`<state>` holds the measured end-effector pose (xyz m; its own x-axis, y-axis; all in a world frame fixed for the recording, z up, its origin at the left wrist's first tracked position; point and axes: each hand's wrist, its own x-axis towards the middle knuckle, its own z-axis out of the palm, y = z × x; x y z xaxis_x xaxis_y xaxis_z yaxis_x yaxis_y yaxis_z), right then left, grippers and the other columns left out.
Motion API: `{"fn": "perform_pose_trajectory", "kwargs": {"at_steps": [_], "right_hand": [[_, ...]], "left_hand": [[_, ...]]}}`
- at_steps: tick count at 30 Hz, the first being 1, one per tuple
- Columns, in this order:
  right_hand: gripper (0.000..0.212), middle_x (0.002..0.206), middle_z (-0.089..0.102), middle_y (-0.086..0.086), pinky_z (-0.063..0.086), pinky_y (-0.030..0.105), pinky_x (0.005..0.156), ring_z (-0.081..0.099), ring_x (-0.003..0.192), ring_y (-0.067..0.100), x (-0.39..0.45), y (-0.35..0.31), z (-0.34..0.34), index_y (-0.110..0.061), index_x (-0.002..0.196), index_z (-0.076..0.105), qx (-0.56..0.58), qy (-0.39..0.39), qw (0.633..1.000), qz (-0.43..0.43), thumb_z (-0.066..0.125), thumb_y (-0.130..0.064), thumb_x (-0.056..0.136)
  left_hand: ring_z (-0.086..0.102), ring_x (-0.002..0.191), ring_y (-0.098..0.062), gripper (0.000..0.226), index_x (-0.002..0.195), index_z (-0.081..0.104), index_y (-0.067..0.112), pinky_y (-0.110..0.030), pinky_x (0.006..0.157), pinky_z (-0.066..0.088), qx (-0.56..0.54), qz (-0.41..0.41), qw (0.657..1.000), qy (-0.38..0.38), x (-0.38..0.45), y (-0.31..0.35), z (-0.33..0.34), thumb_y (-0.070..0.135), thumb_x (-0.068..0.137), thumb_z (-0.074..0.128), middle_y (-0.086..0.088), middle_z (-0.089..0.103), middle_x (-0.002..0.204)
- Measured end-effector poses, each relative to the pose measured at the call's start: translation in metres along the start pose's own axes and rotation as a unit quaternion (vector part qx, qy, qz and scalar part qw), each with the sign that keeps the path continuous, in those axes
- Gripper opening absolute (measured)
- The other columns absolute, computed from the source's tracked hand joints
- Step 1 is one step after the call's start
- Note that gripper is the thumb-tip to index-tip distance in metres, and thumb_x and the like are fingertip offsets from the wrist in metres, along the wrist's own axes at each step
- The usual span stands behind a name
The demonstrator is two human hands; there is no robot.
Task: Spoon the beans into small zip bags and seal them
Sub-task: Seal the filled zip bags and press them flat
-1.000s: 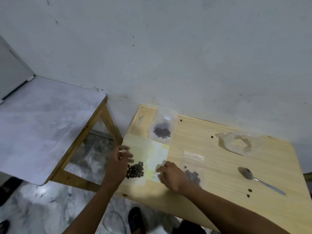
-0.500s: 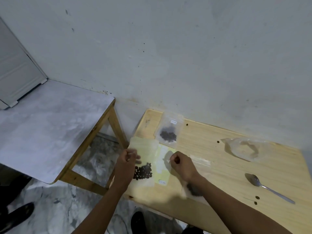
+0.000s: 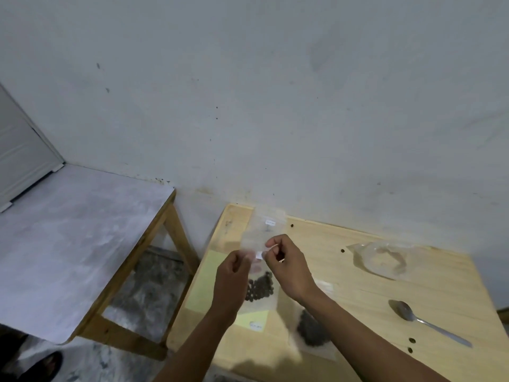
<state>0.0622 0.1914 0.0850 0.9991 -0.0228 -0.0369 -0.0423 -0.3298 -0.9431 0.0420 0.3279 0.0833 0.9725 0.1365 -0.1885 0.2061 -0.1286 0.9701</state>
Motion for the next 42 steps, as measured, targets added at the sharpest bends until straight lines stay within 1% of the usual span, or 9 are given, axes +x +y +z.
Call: {"fn": "perform_pose_trajectory", "kwargs": {"at_steps": [3,15,18,20,23,26,31,36,42], "right_hand": [[0.012,0.068,0.054,-0.003,0.045,0.029,0.061,0.048,0.06,0.005,0.0,-0.001,-0.003,-0.023,0.098,0.053,-0.021,0.008,1.0,-0.02,0.058,-0.014,0.092],[0.029,0.077,0.059,0.002,0.043,0.019,0.062,0.052,0.067,0.01,-0.001,-0.004,-0.009,-0.036,0.102,0.042,-0.033,0.032,0.997,-0.062,0.064,-0.02,0.091],[0.057,0.102,0.051,-0.007,0.045,0.016,0.076,0.051,0.089,0.007,0.003,0.001,-0.009,-0.036,0.122,0.04,-0.04,0.099,0.994,-0.004,0.078,-0.031,0.08],[0.076,0.116,0.047,-0.006,0.047,0.025,0.088,0.05,0.103,0.01,0.006,0.003,-0.01,-0.029,0.131,0.039,0.017,0.093,0.988,0.12,0.083,-0.041,0.071],[0.047,0.104,0.069,0.001,0.049,0.029,0.08,0.063,0.097,0.018,0.006,0.002,-0.018,-0.012,0.106,0.064,0.146,-0.002,0.959,0.245,0.083,-0.038,0.072],[0.019,0.081,0.073,-0.001,0.041,0.025,0.064,0.064,0.071,0.01,0.003,0.001,-0.023,-0.014,0.082,0.067,0.207,-0.045,0.94,0.268,0.079,-0.028,0.079],[0.016,0.089,0.07,0.004,0.043,0.029,0.071,0.06,0.078,0.017,0.007,0.022,-0.02,-0.011,0.104,0.067,0.182,-0.053,0.937,0.292,0.066,-0.018,0.09],[0.017,0.083,0.071,0.007,0.043,0.025,0.059,0.06,0.064,0.015,0.015,0.044,-0.024,-0.005,0.1,0.068,0.153,-0.035,0.939,0.305,0.057,0.003,0.09],[0.033,0.079,0.062,0.014,0.041,0.033,0.06,0.052,0.069,0.024,0.054,0.065,-0.026,-0.01,0.107,0.061,0.186,0.071,0.921,0.334,0.053,0.011,0.084]], "left_hand": [[0.066,0.072,-0.002,0.014,0.091,0.07,0.019,-0.006,0.06,0.044,-0.007,0.0,1.0,-0.001,0.001,0.006,0.006,0.024,0.095,0.057,0.006,0.073,0.08],[0.06,0.061,0.003,0.019,0.076,0.072,0.019,-0.019,0.064,0.045,0.028,-0.01,0.999,0.012,0.006,0.018,0.017,0.024,0.092,0.062,0.009,0.07,0.067],[0.066,0.071,-0.003,0.016,0.081,0.073,0.021,-0.017,0.068,0.05,0.022,0.005,1.0,0.012,0.008,0.017,0.017,0.022,0.093,0.061,0.01,0.073,0.074],[0.067,0.073,-0.006,0.015,0.084,0.073,0.018,-0.01,0.066,0.048,0.011,0.024,1.0,-0.003,0.011,0.016,0.014,0.018,0.093,0.061,0.007,0.073,0.075],[0.068,0.076,-0.008,0.013,0.088,0.073,0.016,-0.01,0.069,0.049,0.017,0.036,0.998,-0.053,0.016,0.013,0.009,0.017,0.093,0.061,0.004,0.074,0.078],[0.069,0.078,-0.009,0.012,0.09,0.074,0.017,-0.012,0.071,0.051,0.031,0.027,0.995,-0.092,0.023,0.008,0.006,0.018,0.092,0.062,0.004,0.075,0.081],[0.068,0.073,-0.006,0.011,0.092,0.073,0.019,-0.014,0.062,0.048,-0.004,-0.038,0.999,-0.019,0.042,0.002,0.013,0.017,0.093,0.062,0.004,0.075,0.082],[0.062,0.078,-0.017,0.006,0.096,0.064,0.016,-0.023,0.064,0.048,0.01,-0.073,0.997,-0.007,0.074,-0.005,0.023,0.02,0.092,0.062,0.001,0.067,0.087],[0.061,0.078,-0.01,0.038,0.128,0.052,0.016,-0.016,0.059,0.042,0.128,-0.095,0.985,-0.06,0.1,-0.02,0.034,0.014,0.09,0.059,0.0,0.064,0.095]]}}
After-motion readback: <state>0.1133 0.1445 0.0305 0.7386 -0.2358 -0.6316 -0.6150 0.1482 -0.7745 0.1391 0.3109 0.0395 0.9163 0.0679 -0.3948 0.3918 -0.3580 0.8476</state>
